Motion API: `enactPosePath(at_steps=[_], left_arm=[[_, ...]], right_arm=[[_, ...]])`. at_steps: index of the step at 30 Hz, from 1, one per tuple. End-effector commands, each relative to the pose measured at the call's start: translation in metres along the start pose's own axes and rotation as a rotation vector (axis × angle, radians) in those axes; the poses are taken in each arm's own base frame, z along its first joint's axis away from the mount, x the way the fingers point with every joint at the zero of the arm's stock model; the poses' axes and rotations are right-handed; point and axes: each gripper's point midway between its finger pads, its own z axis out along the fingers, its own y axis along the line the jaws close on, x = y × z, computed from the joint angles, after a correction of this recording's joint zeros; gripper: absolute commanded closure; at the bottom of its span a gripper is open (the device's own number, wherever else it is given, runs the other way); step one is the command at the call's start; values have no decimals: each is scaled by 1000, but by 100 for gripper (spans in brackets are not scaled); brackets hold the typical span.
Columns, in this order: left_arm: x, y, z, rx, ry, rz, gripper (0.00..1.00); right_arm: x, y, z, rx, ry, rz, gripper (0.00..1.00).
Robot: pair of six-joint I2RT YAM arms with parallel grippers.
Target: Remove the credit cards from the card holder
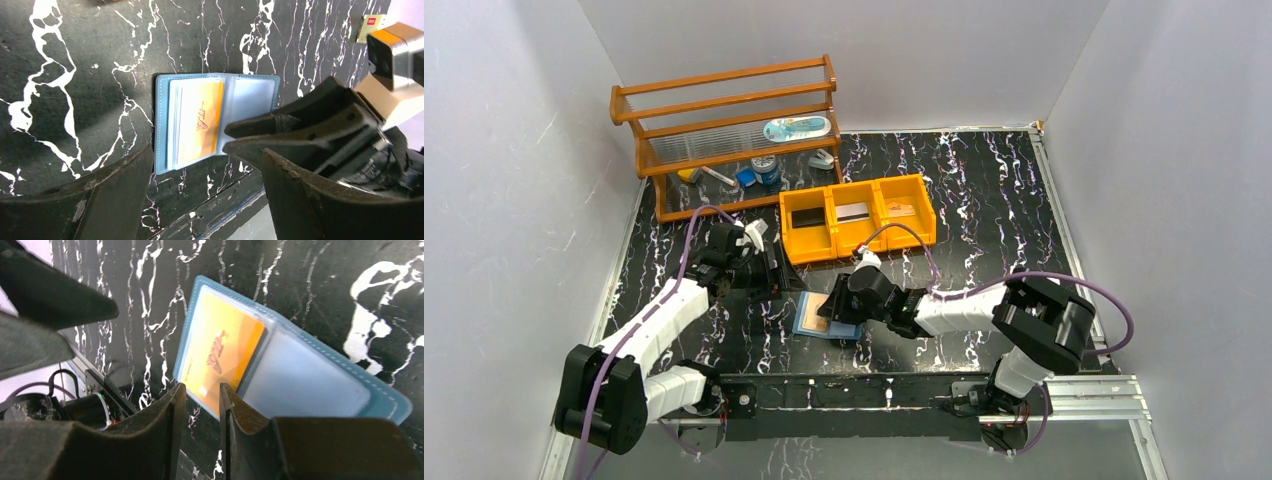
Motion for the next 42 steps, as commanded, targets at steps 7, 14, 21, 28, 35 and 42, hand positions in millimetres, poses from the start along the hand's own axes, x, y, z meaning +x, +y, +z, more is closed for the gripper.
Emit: enactPosePath(at_steps=[7,14,21,28,35,42], left_arm=[[18,-6,1,73,71,15,24],[26,-12,9,95,137,49,34],[40,-17,25,42,179,116,42],[41,-5,34,-41,161,135,55],[45,7,45,-83,163,99,60],[57,9,48,-80,190,98,68]], right_arm=[[-1,-21,15,34,-9,107,62],[3,-33,12,26,-24,168,66],[10,-36,15,-6,1,203,70],[12,-40,14,-20,0,240,74],[15,-42,15,-23,10,249,74],[17,-42,14,-65,16,286,75]])
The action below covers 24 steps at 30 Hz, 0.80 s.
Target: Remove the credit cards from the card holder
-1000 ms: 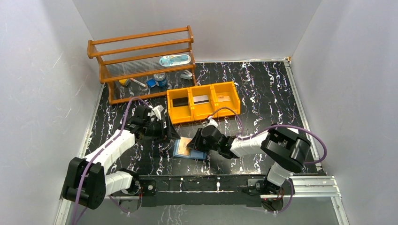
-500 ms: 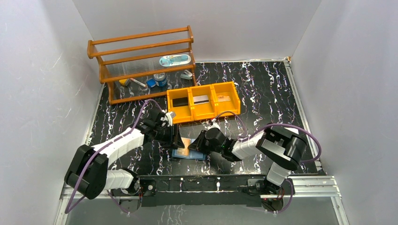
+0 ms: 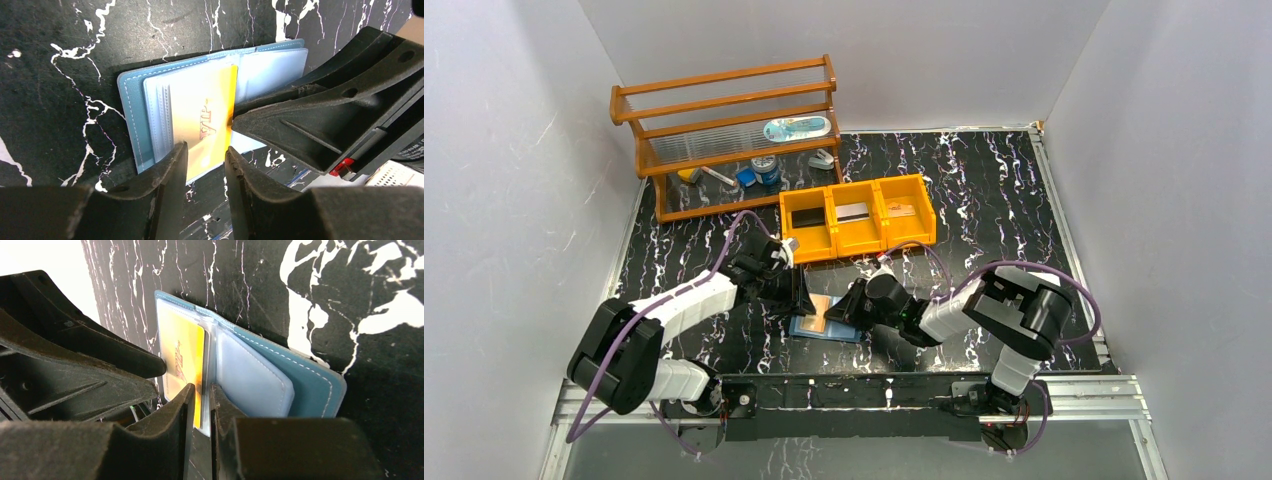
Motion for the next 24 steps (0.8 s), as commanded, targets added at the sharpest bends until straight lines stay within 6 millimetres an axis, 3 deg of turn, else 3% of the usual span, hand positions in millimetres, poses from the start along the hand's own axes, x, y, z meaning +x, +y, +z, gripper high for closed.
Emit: enactPosePath(at_steps=[1,8,18,24], left_arm=[[8,3,4,-11,9,-6,69],[10,5,1,-23,4,-10,71],[-15,2,-14,-81,-92,19,66],[2,1,1,-43,11,20,68]], right_arm=[[5,-14,-1,4,24,22,75],[5,-4,-1,-37,35,12,73],[3,-19,3,53,29,13,72],[3,-14,4,36,39,10,72]])
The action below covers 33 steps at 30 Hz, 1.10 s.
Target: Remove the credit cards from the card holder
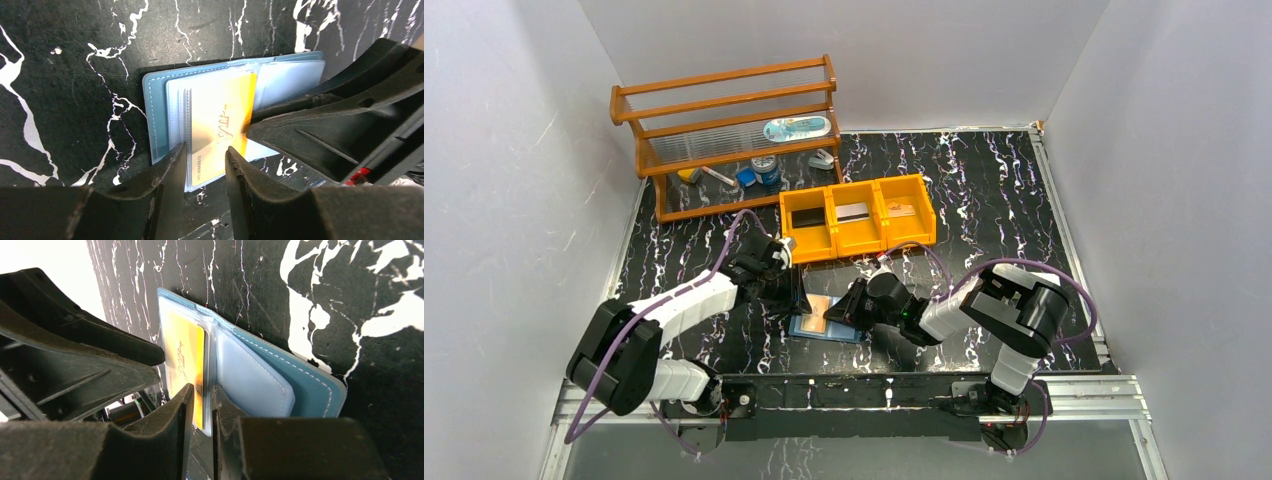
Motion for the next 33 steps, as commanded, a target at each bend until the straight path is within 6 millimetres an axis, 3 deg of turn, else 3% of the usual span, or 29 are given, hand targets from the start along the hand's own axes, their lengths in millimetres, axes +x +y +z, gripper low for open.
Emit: enactPosePath(at_steps=[1,8,19,25,33], left_arm=[[8,-6,3,27,57,27,69],[15,-1,5,4,63,20,72],[16,7,5,-45,50,11,73],[15,9,3,-62,45,11,73],[14,9,3,-64,47,12,73]], right_arm=[[1,-13,3,57,9,-20,72],[2,0,3,1,19,-41,74],[2,2,1,-8,21,-61,98],[-2,-5,-4,40,-2,-62,98],[-5,-5,-8,55,-11,-84,88]])
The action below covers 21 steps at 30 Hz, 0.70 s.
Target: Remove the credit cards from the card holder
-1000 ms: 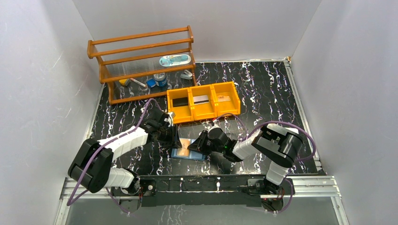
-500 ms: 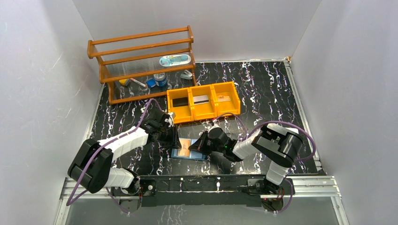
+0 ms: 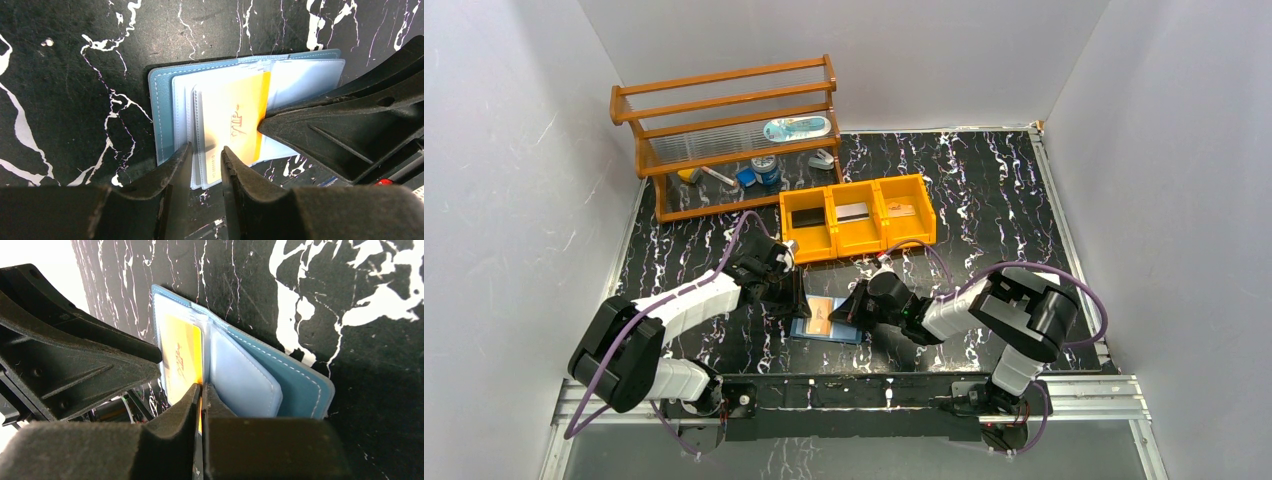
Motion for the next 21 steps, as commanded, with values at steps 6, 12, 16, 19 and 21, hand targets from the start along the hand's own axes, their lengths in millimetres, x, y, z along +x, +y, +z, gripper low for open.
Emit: enactPosePath(at_steps=[6,12,16,19,21], left_arm=[[7,-1,-3,-2,27,2,73],[8,-2,-3,0,29,3,74],[7,0,-4,-9,22,2,75],[6,1,-5,-20,12,-1,75],[5,3,-5,-31,5,-1,75]], right_arm=[[3,20,5,-73,31,-57,77],[6,17,14,-46,55,-68,75],[2,5,11,17,32,-71,87],[-4,-1,5,61,0,-79,94],[-7,-1,1,64,-16,-80,94]])
